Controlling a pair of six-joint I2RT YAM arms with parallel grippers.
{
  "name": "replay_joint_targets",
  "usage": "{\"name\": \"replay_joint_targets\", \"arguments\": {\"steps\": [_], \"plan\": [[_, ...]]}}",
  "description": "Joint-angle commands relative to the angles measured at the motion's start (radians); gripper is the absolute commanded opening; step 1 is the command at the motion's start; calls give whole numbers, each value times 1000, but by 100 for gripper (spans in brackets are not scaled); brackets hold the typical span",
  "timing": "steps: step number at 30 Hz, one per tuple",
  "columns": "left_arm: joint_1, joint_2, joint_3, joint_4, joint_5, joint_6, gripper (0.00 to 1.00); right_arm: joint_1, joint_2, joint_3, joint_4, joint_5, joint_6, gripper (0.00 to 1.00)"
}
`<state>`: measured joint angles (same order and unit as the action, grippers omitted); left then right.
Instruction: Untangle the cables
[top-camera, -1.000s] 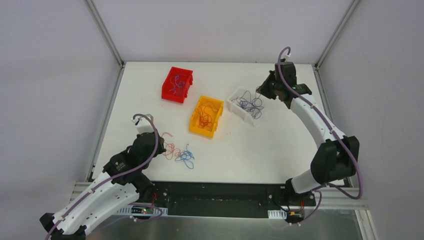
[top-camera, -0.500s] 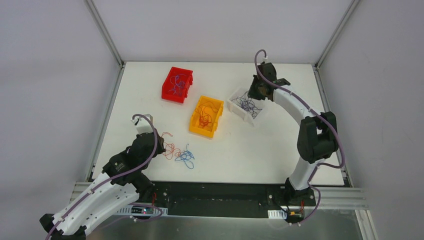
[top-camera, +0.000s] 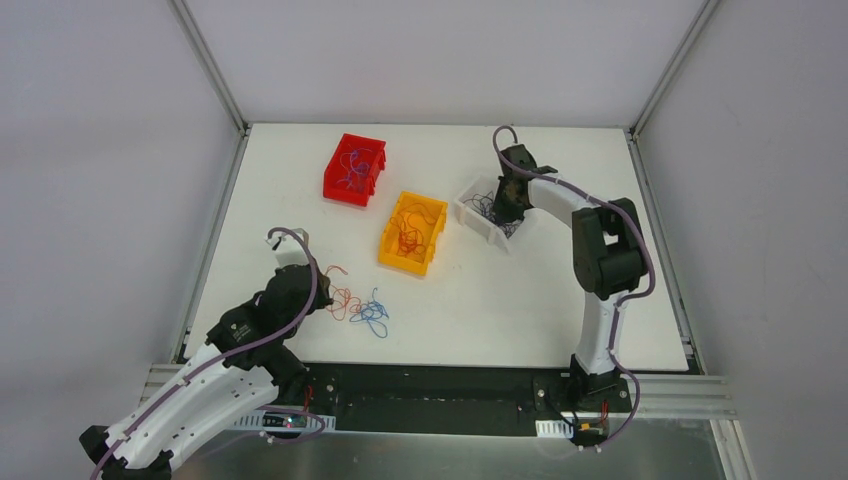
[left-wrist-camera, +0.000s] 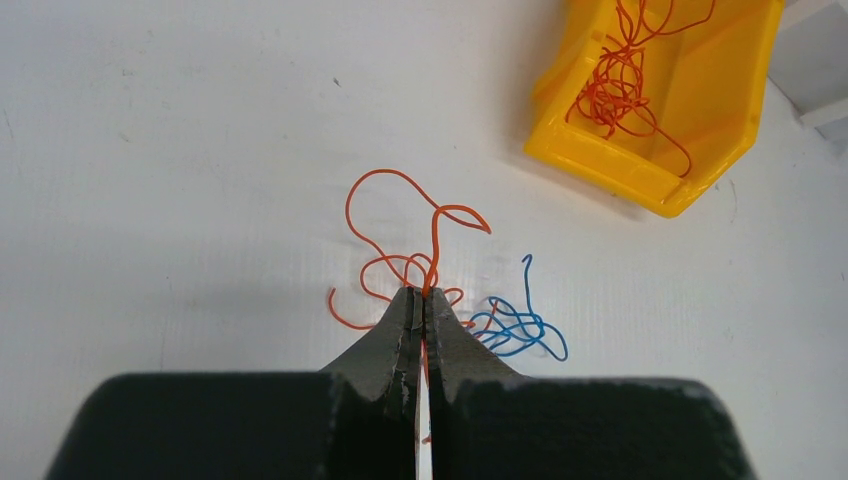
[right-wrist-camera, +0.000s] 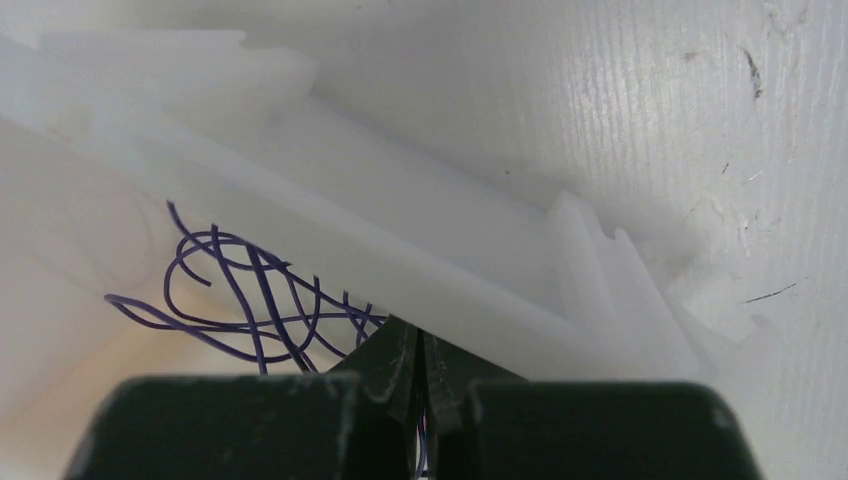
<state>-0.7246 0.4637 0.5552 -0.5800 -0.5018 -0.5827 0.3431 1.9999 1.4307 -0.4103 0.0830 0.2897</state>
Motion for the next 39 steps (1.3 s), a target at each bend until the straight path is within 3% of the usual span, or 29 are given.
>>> {"name": "replay_joint_targets", "arguments": {"steps": [1,7,13,16,20,22,27,33,39], "plan": [[7,5,27,28,11,16,0,5,-7,62,-50,6,-14,0],[7,9,44,28,38,30,0,11,-77,150,-122,36,-36,4],[7,27,56,29,77,31,0,23,-182,174,-167,68,-53,22],[6,41,64,38,120,46,0,30,-249,150,-167,55,-61,34],[5,81,92,60,229,81,0,49,-352,83,-133,8,-71,70],[5,113,112,68,283,98,0,60,-400,42,-121,-1,-73,76],[5,186,165,96,428,130,0,82,-549,-94,-74,-32,-77,81],[-19,244,205,159,620,153,0,110,-793,-376,52,-137,-60,85],[-119,401,339,210,682,180,0,112,-922,-482,83,-141,-63,85]]}}
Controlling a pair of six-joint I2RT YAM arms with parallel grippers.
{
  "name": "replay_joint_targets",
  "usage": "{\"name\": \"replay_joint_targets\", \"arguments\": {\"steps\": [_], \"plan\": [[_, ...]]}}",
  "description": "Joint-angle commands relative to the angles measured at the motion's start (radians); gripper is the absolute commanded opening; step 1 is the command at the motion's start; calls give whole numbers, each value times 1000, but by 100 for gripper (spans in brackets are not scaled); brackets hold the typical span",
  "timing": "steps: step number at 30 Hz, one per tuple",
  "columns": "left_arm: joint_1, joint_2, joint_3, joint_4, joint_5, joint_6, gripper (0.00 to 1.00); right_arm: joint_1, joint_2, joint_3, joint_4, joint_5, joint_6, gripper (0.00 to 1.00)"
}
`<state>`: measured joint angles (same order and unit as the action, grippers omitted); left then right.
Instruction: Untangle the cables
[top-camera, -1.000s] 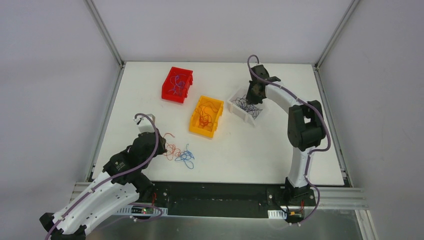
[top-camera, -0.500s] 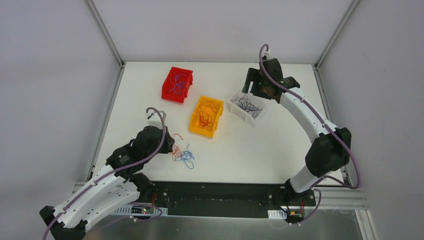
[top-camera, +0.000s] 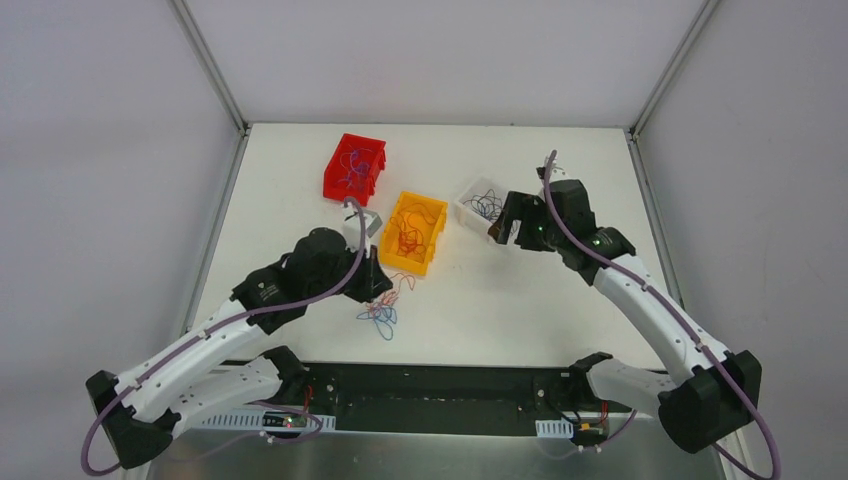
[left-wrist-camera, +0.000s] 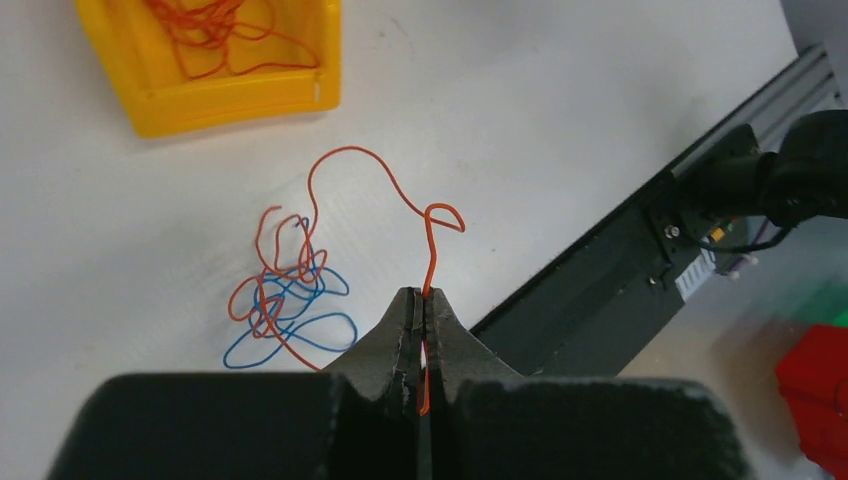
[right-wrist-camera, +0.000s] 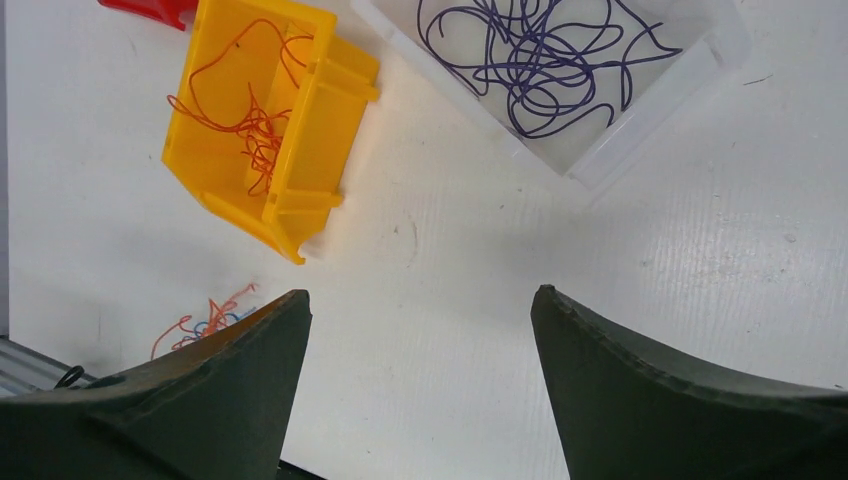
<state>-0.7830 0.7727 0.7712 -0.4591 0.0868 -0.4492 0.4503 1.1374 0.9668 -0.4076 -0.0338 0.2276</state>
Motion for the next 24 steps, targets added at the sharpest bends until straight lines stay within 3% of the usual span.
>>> {"name": "replay_joint_targets", "arguments": {"steps": [1,7,16,24], "plan": [[-81,129,159,94,97,54,0,5,-69,-21,78,-22,2,85],[-110,246,330,97,140,69,0,4,-110,-51,89,-59,3,85],[-108,241,317,105,115,134,0,26,-176,-187,309,-349,31,84],[-107,229,326,103,131,169,0,146,-257,-293,524,-533,-13,84]]}}
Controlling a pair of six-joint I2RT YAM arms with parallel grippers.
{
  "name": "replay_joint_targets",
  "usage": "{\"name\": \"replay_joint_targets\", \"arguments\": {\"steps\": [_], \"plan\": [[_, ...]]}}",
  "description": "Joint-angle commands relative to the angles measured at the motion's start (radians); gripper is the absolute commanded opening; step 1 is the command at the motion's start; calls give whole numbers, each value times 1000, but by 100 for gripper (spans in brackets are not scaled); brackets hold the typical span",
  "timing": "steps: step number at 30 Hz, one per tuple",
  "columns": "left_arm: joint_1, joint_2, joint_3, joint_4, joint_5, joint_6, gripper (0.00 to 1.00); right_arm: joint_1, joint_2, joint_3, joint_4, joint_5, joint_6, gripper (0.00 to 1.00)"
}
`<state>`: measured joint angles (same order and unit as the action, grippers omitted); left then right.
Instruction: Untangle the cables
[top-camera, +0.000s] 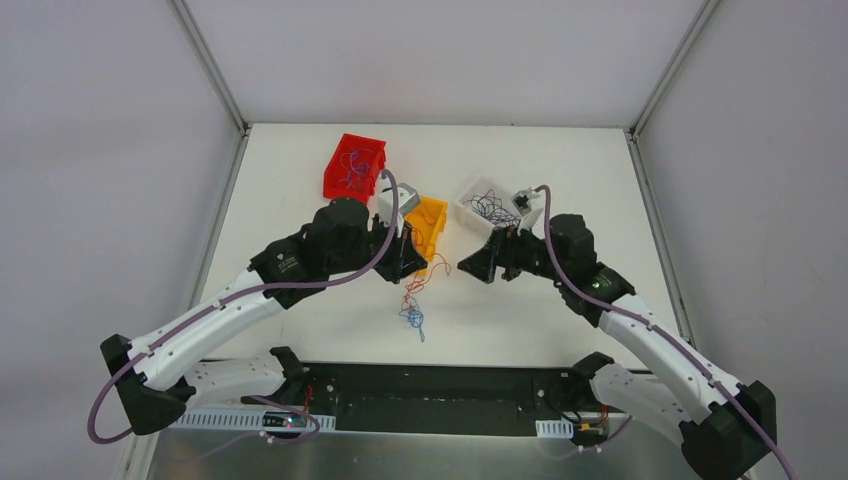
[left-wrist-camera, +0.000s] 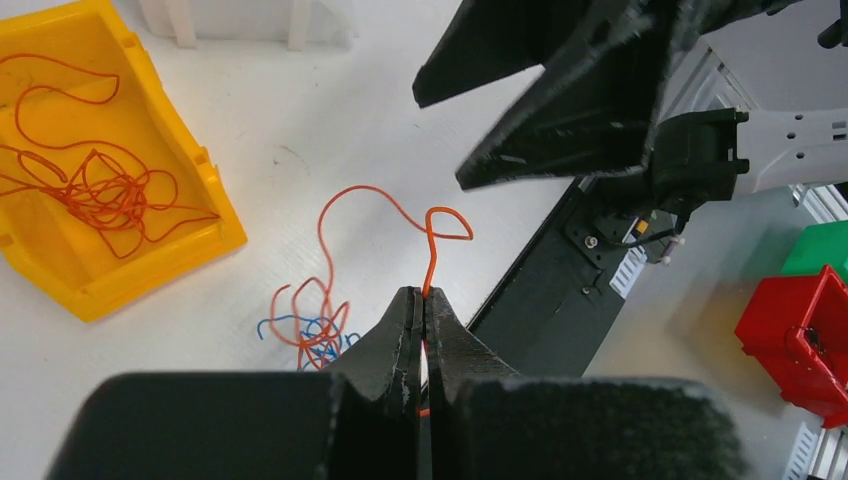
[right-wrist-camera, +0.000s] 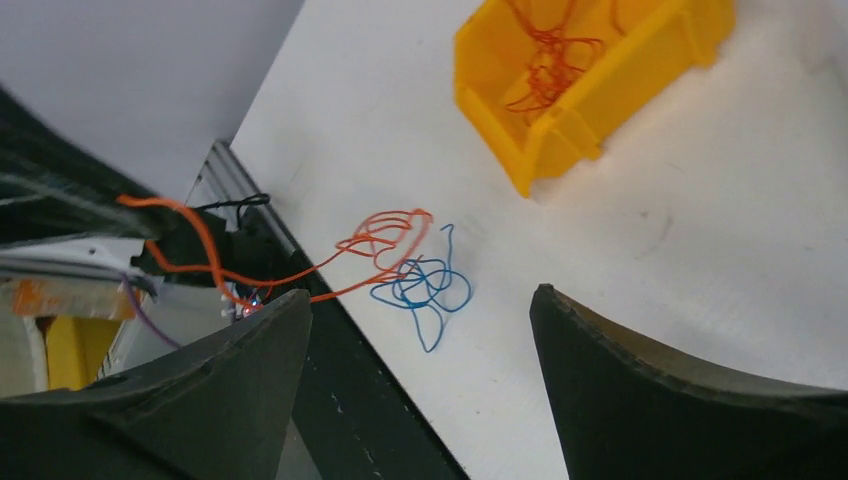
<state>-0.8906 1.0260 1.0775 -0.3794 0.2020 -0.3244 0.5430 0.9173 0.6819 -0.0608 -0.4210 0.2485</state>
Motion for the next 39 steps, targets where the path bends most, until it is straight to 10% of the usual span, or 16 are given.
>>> {"name": "replay_joint_targets", "arguments": {"steps": [1,30,39], "plan": [[0,-23,19,23,17,45,0,77,-40,-11,181,-137,-52,85],[-1,64,99,7,-162,-133,0,600,216,5,469,522,-336,87],[0,60,76,30,-242,-221,0,646,278,1,574,705,-258,37]]}}
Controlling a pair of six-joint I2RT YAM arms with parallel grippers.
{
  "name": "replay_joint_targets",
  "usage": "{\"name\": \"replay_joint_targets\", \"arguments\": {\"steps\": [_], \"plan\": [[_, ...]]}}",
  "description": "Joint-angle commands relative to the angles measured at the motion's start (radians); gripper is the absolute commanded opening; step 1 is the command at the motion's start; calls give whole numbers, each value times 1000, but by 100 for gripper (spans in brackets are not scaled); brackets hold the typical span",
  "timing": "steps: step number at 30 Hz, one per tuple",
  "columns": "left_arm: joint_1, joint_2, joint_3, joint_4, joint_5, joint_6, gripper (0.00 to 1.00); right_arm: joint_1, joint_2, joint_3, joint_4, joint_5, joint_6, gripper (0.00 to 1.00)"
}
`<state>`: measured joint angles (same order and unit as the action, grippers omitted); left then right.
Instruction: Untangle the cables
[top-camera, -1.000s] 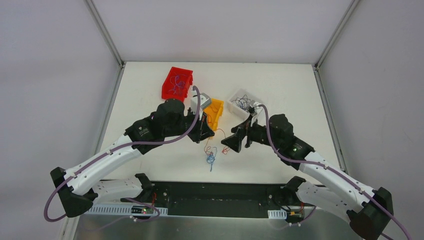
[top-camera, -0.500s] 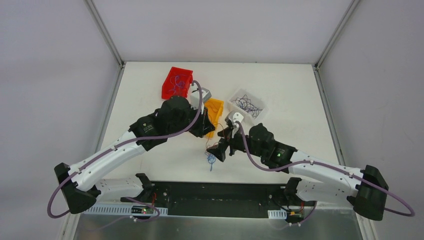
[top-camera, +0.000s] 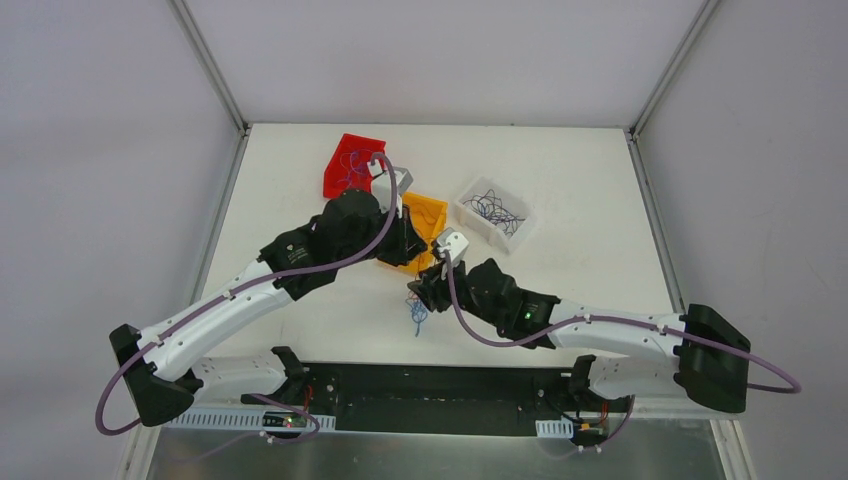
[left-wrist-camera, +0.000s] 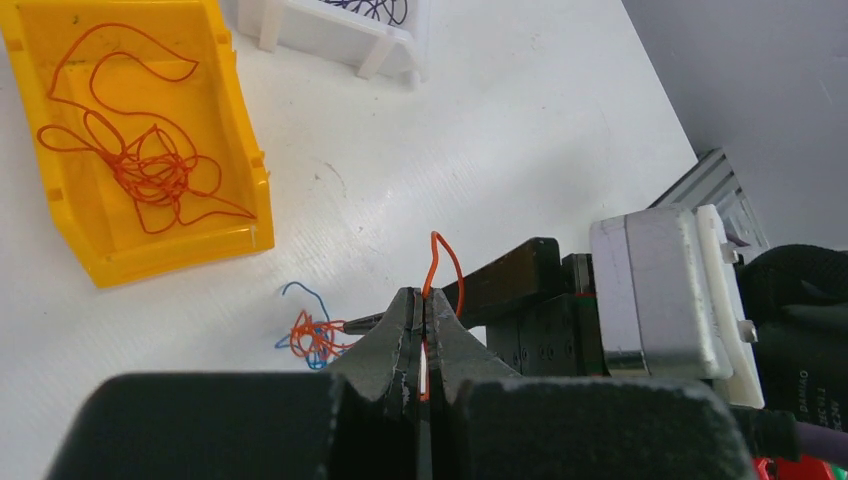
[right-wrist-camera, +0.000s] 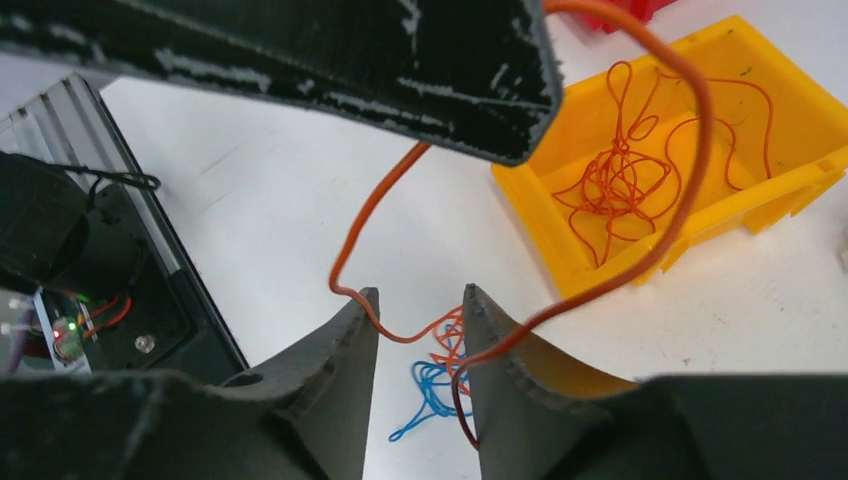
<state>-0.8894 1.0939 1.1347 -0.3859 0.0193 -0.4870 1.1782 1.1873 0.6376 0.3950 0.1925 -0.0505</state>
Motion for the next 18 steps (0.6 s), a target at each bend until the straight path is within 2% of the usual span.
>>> {"name": "replay_joint_targets", "arguments": {"steps": [1,5,7,8,10,11,15,16,18], "plan": [[-2,-11,12,45,-62,-65,0,13,12,48,117,101,46,33],[-1,-17,-12,76,-77,-89,0,16,31,58,125,95,47,27],[-1,-15,-17,81,-81,-100,0,19,38,68,122,99,67,15],[-1,-15,-19,84,-81,-102,0,21,36,70,119,105,79,1],[-1,-15,-19,85,-82,-100,6,20,23,63,114,116,91,0],[-1,-20,-24,86,-85,-95,13,19,11,55,114,120,90,0],[18,-65,-60,79,-98,-79,61,17,-56,30,79,167,110,0],[31,-87,-73,74,-88,-85,75,17,-75,30,55,180,119,0],[74,-144,-101,71,-66,-89,93,13,-112,34,-2,212,136,0]]}}
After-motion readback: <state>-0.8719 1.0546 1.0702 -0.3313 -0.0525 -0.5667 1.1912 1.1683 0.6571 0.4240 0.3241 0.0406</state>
